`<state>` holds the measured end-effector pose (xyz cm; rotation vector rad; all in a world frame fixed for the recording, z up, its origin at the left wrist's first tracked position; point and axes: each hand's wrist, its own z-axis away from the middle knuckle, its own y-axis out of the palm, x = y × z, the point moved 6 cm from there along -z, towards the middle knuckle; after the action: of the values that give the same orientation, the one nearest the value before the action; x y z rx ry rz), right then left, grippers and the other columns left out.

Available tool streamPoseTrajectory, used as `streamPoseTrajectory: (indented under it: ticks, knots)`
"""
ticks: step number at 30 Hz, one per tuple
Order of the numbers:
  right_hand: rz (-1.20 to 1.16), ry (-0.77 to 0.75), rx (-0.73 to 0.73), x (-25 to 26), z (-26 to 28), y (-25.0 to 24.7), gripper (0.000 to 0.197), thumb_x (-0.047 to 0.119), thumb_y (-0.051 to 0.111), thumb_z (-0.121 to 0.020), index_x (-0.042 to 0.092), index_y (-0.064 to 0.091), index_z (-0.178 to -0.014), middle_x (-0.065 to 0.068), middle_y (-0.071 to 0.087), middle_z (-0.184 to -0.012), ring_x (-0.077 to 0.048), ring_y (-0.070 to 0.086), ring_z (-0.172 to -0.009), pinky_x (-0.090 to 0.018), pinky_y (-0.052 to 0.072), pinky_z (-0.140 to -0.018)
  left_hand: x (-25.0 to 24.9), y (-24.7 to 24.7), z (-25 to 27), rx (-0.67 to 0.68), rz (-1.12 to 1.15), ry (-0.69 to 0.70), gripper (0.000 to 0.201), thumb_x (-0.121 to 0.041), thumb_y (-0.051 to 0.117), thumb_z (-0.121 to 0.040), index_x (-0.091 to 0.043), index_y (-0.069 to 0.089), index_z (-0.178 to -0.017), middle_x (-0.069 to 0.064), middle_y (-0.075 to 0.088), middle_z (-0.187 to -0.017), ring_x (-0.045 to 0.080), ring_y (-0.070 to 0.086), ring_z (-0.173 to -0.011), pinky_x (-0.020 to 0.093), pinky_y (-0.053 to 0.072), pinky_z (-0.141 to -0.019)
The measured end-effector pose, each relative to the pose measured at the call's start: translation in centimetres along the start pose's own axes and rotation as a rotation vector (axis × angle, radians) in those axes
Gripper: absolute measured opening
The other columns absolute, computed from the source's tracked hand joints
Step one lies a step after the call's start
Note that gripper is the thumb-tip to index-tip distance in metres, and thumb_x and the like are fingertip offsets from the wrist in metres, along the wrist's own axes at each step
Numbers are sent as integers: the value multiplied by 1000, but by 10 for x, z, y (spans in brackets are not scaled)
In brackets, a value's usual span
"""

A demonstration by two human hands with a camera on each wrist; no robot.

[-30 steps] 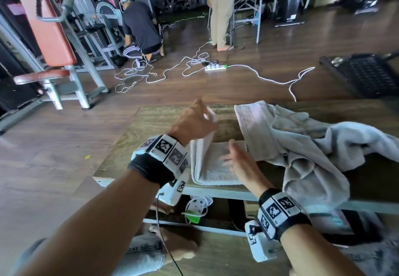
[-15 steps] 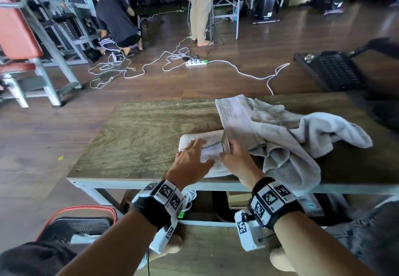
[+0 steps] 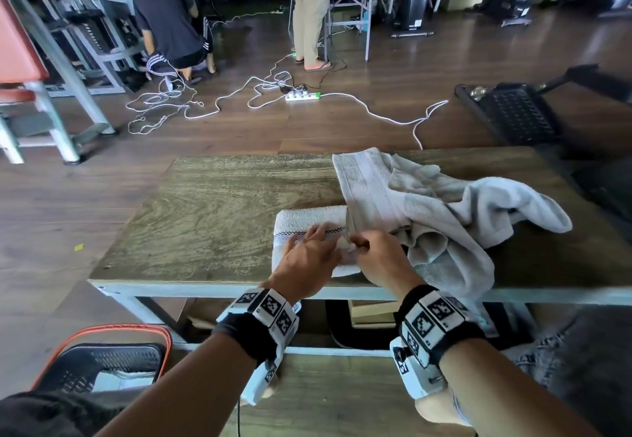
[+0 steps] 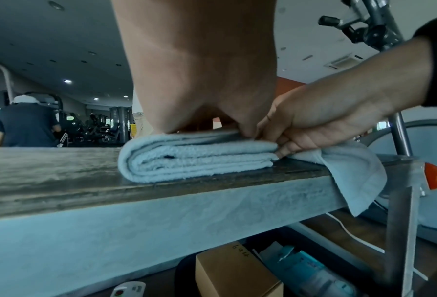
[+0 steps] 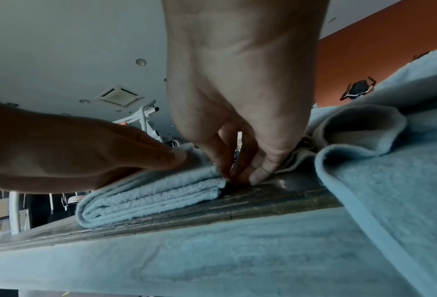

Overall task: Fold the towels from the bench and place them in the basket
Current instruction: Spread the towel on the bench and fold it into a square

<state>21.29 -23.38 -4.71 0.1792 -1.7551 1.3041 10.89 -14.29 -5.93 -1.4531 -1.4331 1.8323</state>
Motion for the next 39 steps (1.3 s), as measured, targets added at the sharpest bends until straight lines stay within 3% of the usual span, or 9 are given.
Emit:
streamPoseTrajectory:
  ticks: [3,5,8,11,23,30,34,37,39]
  knots:
    - [-1,-3,10,2,1,-2,26,2,53,-94,8,77,-101,-8,75,-93,-24,67,-86,-27,51,-68,2,-6,-7,-142,196,-16,42,-57,35,-96,-28,63,-108,-9,65,-112,14,61,-108,52,42,-102]
    - [-13,1,18,1,0,-3,29,1,51,-94,9,76,-106,-8,75,-98,-24,69,-91,-29,52,-75,-1,-8,-11,-202,224,-4,40,-54,38,-97,-23,62,-104,-8,65,-100,17,63,-103,53,45,-97]
    - [-40,39,25,-4,-2,-4,21,6,54,-95,11,72,-105,-4,72,-92,-23,67,-84,-28,51,-63,-13,4,-13,-67,64,57,41,-50,31,-100,-32,57,-126,-9,55,-134,14,45,-132,56,25,-113]
    - [-72,82,-30,-13,-6,-5,25,4,52,-92,10,69,-110,-5,71,-98,-20,64,-86,-24,43,-63,-13,18,-7,109,-80,3,50,-47,27,-104,-38,25,-153,-3,15,-164,14,2,-152,52,-2,-122]
    - [-28,151,-22,-12,-13,-4,41,38,58,-97,3,65,-76,-5,62,-64,-14,54,-56,-24,35,-47,-21,17,-3,240,-87,2,61,-44,13,-94,-37,15,-155,3,0,-165,19,-9,-152,50,-8,-121]
    - [-54,137,-43,-18,-13,0,32,28,61,-97,4,63,-77,-2,59,-62,-16,52,-56,-24,33,-48,-4,6,-2,96,-89,64,73,-39,61,-89,-25,29,-153,-4,21,-162,13,13,-150,43,12,-123]
    - [-122,70,7,-15,-8,3,31,26,54,-102,3,68,-87,-12,66,-71,-16,52,-57,-27,35,-51,-2,-1,-2,-28,104,127,45,-27,51,-99,-22,49,-144,2,38,-156,13,25,-147,34,19,-122]
    - [-99,40,48,-11,-4,1,26,23,53,-101,8,73,-94,-9,70,-77,-14,54,-58,-24,36,-52,-11,-15,1,-90,386,101,31,-28,43,-105,-15,65,-122,-1,66,-125,1,60,-113,9,41,-97]
    - [-75,30,76,-9,-3,-2,23,26,57,-100,13,75,-94,-5,71,-76,-11,56,-59,-20,37,-52,-12,-20,1,-109,453,26,31,-31,42,-106,-14,66,-115,-2,73,-106,2,67,-95,11,47,-84]
